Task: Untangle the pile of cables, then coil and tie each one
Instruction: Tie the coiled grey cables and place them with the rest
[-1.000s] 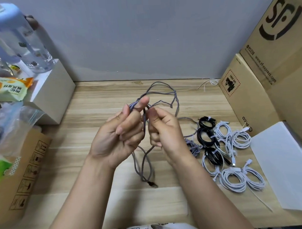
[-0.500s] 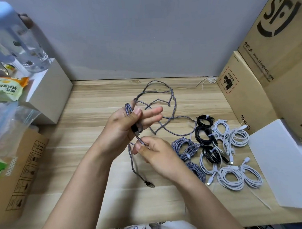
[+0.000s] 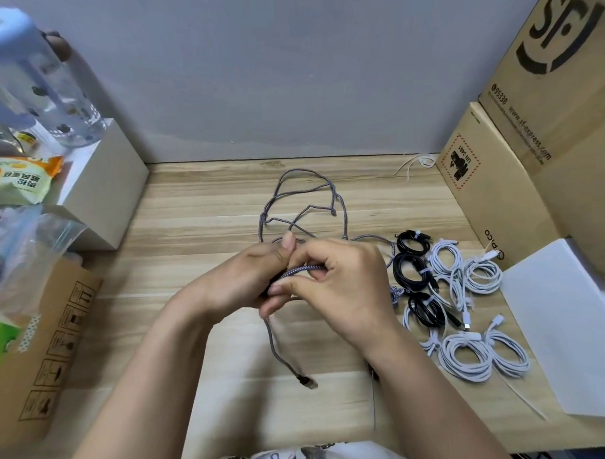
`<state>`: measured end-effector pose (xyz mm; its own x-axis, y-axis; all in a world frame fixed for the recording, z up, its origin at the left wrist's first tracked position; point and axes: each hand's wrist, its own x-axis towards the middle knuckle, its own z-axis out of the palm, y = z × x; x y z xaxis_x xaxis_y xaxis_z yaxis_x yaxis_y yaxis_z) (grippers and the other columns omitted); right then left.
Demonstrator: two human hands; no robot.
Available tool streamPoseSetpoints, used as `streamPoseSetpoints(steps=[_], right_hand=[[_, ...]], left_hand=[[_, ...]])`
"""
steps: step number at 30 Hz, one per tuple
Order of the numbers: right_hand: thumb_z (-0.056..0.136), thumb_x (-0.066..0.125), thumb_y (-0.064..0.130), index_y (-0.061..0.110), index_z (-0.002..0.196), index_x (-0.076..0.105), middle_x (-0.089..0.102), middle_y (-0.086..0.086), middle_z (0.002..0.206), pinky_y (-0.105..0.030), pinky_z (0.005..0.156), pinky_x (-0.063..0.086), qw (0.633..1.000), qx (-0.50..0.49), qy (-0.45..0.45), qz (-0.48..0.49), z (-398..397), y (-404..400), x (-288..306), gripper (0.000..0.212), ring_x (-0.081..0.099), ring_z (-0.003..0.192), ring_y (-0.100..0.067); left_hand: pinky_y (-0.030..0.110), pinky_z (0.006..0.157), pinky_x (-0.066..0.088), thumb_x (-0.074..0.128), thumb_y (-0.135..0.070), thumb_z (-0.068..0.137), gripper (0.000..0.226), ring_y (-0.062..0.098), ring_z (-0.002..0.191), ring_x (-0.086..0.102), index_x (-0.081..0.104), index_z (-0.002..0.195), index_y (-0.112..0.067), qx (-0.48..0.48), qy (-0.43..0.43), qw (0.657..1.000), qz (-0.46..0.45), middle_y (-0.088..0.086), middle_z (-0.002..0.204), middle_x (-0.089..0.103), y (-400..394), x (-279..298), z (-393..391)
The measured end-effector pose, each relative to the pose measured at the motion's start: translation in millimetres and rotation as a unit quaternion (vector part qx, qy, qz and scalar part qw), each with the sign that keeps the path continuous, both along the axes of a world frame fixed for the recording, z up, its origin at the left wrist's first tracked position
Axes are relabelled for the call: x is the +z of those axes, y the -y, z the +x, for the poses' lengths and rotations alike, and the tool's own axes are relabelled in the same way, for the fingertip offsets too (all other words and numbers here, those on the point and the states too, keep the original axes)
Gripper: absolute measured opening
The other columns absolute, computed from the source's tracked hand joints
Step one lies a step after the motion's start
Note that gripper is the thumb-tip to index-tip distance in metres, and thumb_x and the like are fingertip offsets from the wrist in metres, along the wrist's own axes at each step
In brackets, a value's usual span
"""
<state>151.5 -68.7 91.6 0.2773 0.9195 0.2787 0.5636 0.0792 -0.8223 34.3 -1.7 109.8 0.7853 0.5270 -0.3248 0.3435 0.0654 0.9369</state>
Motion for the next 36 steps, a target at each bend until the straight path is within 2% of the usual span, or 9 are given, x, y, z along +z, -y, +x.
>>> streamPoseSetpoints(steps=[4,9,11,14,17,22,28,33,36], right_hand=[[0.055,0.079,0.039,0.024,0.069,0.063,0.050,0.015,0.055,-0.024,0.050,0.039,0.996,-0.024,-0.036,0.083,4.9,-8.8,5.0,0.026,0.043,0.050,-0.001],[0.069,0.075,0.024,0.034,0.066,0.068,0.055,0.011,0.053,-0.012,0.053,0.036,0.956,0.033,-0.284,0.069,6.5,-17.7,2.9,0.013,0.043,0.050,0.002],[0.076,0.067,0.030,0.029,0.077,0.068,0.051,0.014,0.047,-0.008,0.045,0.031,0.934,0.062,-0.350,0.029,-0.3,-16.4,2.7,0.001,0.041,0.041,0.002],[0.079,0.052,0.038,0.026,0.072,0.069,0.026,0.014,0.045,-0.014,0.036,0.013,0.873,0.090,-0.474,-0.071,-9.5,-14.6,-2.3,0.022,0.018,0.037,0.000],[0.095,0.045,0.031,0.026,0.068,0.064,0.023,0.010,0.047,-0.011,0.036,0.011,0.857,0.099,-0.475,-0.171,-14.9,-9.4,-8.5,0.033,0.014,0.036,0.000],[0.102,0.037,0.024,0.023,0.072,0.053,0.030,0.013,0.044,-0.010,0.035,0.015,0.873,0.126,-0.399,-0.248,-18.3,1.6,-12.4,0.034,0.019,0.032,0.003],[0.096,0.047,0.014,0.016,0.088,0.058,0.034,0.009,0.050,-0.015,0.034,0.016,0.887,0.142,-0.323,-0.298,-15.9,9.3,-7.7,0.014,0.023,0.030,0.000],[0.094,0.053,0.007,0.011,0.074,0.062,0.044,0.015,0.043,-0.007,0.036,0.024,0.893,0.152,-0.345,-0.245,-8.5,16.5,0.7,0.022,0.034,0.031,0.001],[0.088,0.063,0.012,0.005,0.074,0.069,0.068,-0.004,0.068,-0.013,0.053,0.045,0.926,0.139,-0.311,-0.161,-2.0,13.3,5.0,0.016,0.057,0.053,-0.001]], left_hand=[[0.016,0.041,0.029,0.019,-0.083,0.077,0.094,0.010,0.034,0.024,0.064,0.073,0.000,-0.090,0.032,0.986,-0.137,-0.005,0.033,0.026,-13.0,-10.6,-14.5],[0.018,0.046,0.029,0.031,-0.030,0.103,0.042,0.008,0.035,0.014,0.058,0.103,0.002,-0.217,0.336,0.842,-0.362,-0.003,0.037,0.021,-22.3,-13.4,-24.1],[0.019,0.048,0.031,0.030,-0.021,0.103,0.037,0.007,0.035,0.015,0.055,0.105,0.007,-0.196,0.394,0.818,-0.370,-0.003,0.038,0.022,-21.3,-9.2,-18.8],[0.024,0.052,0.032,0.030,-0.015,0.102,0.037,0.009,0.038,0.018,0.047,0.120,0.013,-0.116,0.451,0.807,-0.363,-0.004,0.041,0.024,-24.2,1.5,-14.2],[0.026,0.058,0.038,0.035,-0.008,0.100,0.043,0.009,0.040,0.024,0.032,0.137,0.013,-0.006,0.467,0.816,-0.339,0.000,0.047,0.035,-26.9,6.8,-9.6],[0.026,0.075,0.056,0.052,-0.018,0.081,0.050,0.012,0.064,0.069,0.051,0.128,-0.002,0.167,0.352,0.900,-0.194,0.001,0.079,0.073,-20.1,-7.9,3.7],[0.027,0.082,0.055,0.047,-0.008,0.091,0.023,0.028,0.079,0.072,0.046,0.113,-0.012,0.174,0.212,0.953,-0.129,0.016,0.097,0.072,-17.0,-14.8,7.7],[0.014,0.053,0.047,0.043,-0.005,0.097,0.017,0.011,0.056,0.065,0.048,0.112,-0.011,0.120,0.026,0.992,0.013,0.016,0.087,0.067,-18.7,-17.0,-3.1],[0.022,0.039,0.038,0.049,-0.021,0.096,0.029,0.028,0.048,0.048,0.058,0.104,0.004,0.056,-0.037,0.996,0.059,0.017,0.055,0.055,-20.4,-24.9,-10.7]])
